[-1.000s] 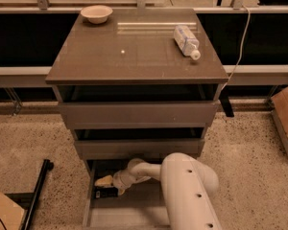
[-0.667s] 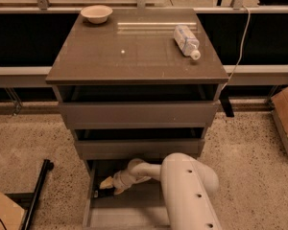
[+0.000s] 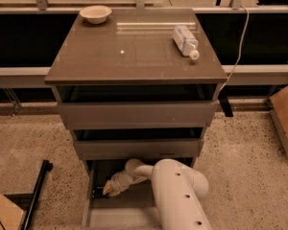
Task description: Pick rxbar chocolate from bottom drawer and place on counter
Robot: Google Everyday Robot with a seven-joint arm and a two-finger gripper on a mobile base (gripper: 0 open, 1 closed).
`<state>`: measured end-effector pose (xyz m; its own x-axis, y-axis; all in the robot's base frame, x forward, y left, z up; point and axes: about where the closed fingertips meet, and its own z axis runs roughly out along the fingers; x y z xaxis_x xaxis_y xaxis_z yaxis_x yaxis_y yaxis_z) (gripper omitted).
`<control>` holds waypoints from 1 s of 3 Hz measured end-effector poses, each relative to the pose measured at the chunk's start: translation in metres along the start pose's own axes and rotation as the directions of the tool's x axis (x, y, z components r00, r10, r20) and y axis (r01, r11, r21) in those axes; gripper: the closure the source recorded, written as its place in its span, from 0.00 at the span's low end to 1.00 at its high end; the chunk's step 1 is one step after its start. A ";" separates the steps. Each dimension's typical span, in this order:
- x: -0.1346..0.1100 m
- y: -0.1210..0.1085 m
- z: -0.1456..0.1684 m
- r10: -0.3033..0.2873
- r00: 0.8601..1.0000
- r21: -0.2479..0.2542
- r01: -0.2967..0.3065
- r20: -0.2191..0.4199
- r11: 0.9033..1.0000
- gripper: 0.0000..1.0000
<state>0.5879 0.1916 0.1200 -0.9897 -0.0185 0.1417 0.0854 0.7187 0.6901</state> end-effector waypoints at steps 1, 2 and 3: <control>0.001 0.000 -0.003 0.000 1.000 0.000 0.000 0.000 1.000 1.00; 0.001 -0.001 -0.003 0.000 1.000 0.000 0.000 0.000 1.000 1.00; 0.001 -0.001 -0.004 0.000 1.000 0.000 0.000 0.000 1.000 1.00</control>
Offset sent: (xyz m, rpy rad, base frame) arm 0.0077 0.0430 0.0152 0.0933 -0.0612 0.0545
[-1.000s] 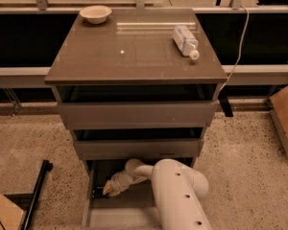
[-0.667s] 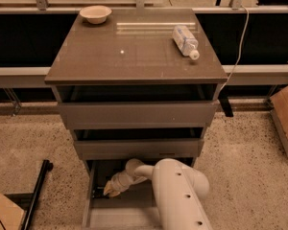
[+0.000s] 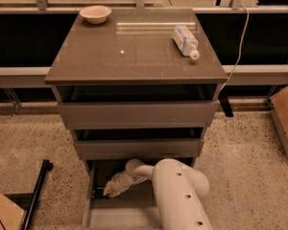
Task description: Pick rxbar chocolate from bottom drawer and place on counter
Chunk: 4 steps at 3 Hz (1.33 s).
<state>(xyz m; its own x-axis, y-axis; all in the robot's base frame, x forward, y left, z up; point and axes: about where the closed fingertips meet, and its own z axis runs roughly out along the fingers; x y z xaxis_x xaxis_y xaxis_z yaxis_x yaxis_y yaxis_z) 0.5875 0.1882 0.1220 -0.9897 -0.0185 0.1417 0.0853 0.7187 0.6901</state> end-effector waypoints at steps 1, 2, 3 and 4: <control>0.000 0.000 0.000 0.000 1.000 0.000 0.000 0.000 1.000 1.00; 0.000 0.000 0.000 0.000 1.000 0.000 0.000 0.000 1.000 1.00; 0.000 0.000 0.000 0.000 1.000 0.000 0.000 0.000 1.000 1.00; 0.000 0.000 0.000 0.000 1.000 0.000 0.000 0.000 1.000 0.81</control>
Offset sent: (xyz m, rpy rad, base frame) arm -0.0588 -0.1186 0.1423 0.1135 -0.2092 -0.1306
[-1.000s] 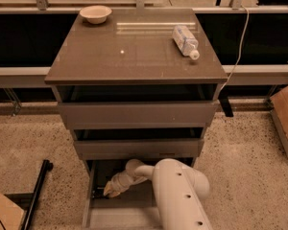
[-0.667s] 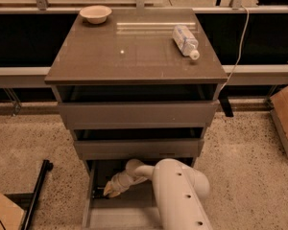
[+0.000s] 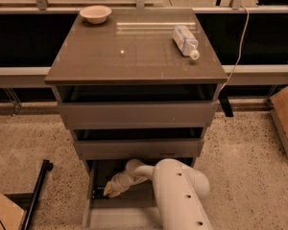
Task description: Pick rxbar chocolate from bottom drawer and place on counter
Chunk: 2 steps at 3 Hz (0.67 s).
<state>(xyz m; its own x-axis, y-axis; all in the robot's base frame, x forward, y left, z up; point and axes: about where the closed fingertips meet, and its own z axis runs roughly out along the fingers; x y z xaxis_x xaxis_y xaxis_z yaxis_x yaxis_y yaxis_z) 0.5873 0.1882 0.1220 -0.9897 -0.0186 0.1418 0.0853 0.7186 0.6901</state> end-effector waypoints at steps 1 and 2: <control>0.000 0.000 0.000 0.000 1.000 0.000 0.000 0.000 1.000 0.58; 0.000 0.000 0.000 0.000 1.000 0.000 0.000 0.000 1.000 0.60</control>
Offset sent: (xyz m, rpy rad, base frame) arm -0.0104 -0.0012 0.0056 -0.0591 0.0127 0.0134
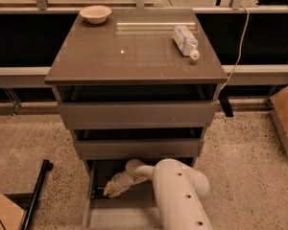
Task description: Pick rxbar chocolate from bottom drawer and place on counter
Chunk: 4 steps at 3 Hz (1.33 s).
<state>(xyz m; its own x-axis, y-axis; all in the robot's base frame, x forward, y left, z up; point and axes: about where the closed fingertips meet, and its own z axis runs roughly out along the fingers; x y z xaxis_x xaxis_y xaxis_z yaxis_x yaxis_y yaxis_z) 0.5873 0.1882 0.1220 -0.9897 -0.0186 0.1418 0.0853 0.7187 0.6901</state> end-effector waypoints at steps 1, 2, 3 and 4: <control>0.009 -0.002 -0.008 0.007 1.000 0.006 -0.007 0.007 1.000 0.84; 0.028 -0.006 -0.034 0.018 0.999 -0.001 -0.018 0.046 1.000 1.00; 0.045 -0.010 -0.047 0.023 0.998 -0.016 -0.022 0.058 1.000 1.00; 0.057 -0.012 -0.060 0.025 0.997 -0.025 -0.023 0.079 0.999 1.00</control>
Offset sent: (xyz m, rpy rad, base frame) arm -0.0515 -0.0629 0.0487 -0.0032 -0.0392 -0.0915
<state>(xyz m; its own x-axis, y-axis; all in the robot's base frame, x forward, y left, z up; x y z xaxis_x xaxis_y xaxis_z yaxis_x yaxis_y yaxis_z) 0.5371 0.1369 0.1638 -0.9933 0.0538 0.1023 0.1105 0.7016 0.7040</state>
